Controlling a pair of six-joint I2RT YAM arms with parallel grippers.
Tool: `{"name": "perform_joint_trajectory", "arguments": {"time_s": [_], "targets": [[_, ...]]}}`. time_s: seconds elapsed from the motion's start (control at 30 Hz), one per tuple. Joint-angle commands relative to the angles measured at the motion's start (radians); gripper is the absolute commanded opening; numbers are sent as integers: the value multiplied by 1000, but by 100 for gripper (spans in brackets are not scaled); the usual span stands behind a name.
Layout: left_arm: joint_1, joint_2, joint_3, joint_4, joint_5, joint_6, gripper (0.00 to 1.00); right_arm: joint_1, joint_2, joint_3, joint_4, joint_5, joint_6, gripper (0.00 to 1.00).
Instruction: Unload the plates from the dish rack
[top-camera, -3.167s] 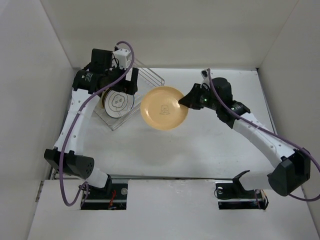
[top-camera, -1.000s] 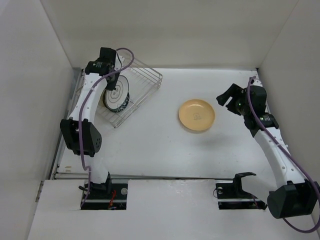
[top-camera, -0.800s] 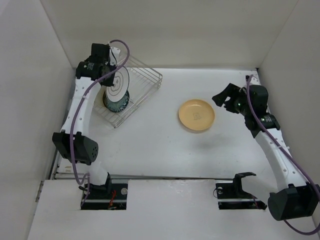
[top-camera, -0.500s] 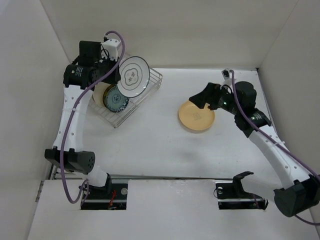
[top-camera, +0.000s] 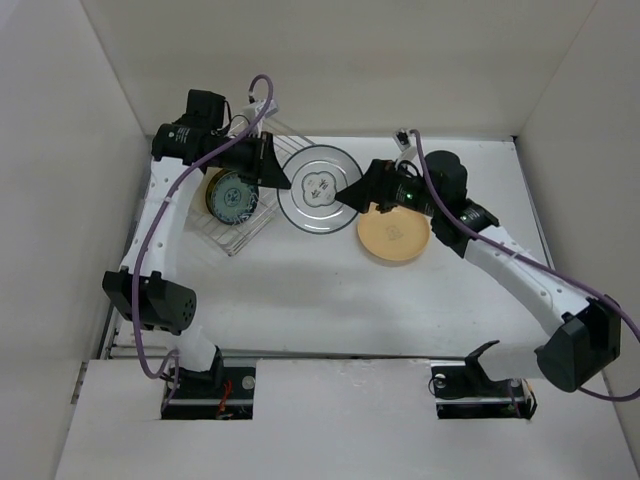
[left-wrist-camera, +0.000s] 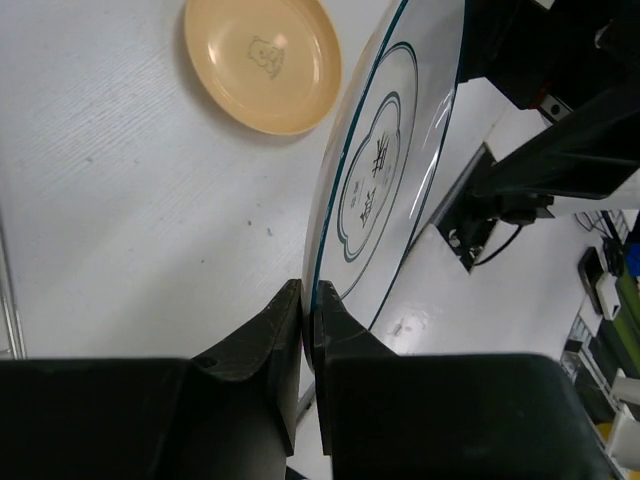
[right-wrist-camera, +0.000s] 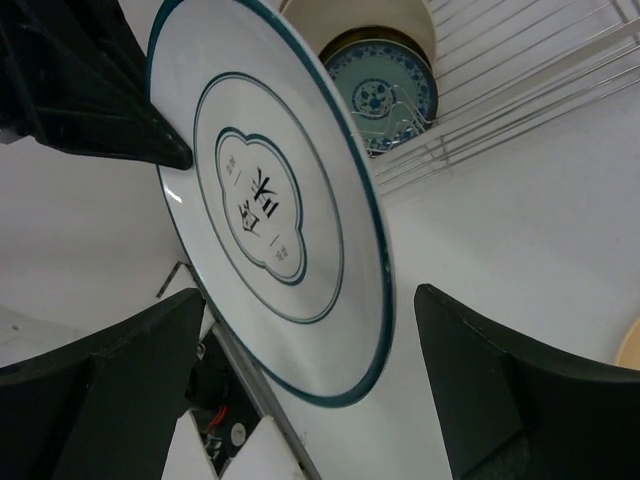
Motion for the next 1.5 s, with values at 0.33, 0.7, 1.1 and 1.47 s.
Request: {"name": "perform_joint_trajectory", "arguments": {"time_s": [0.33,0.7,1.1,1.47], "targets": [[-9,15,-6,-77,138,50,0,1,-8,2,122,-39,35,14],[-9,-6,30,-28,-146,50,100,-23,-74,39,28,154,144,0],[72,-67,4,94,-925,-11,100,-371,-55,10,-82,539,395,0],[82,-47,-135,141,-1077,82,100,-695,132,17,28,611,437,0]]}}
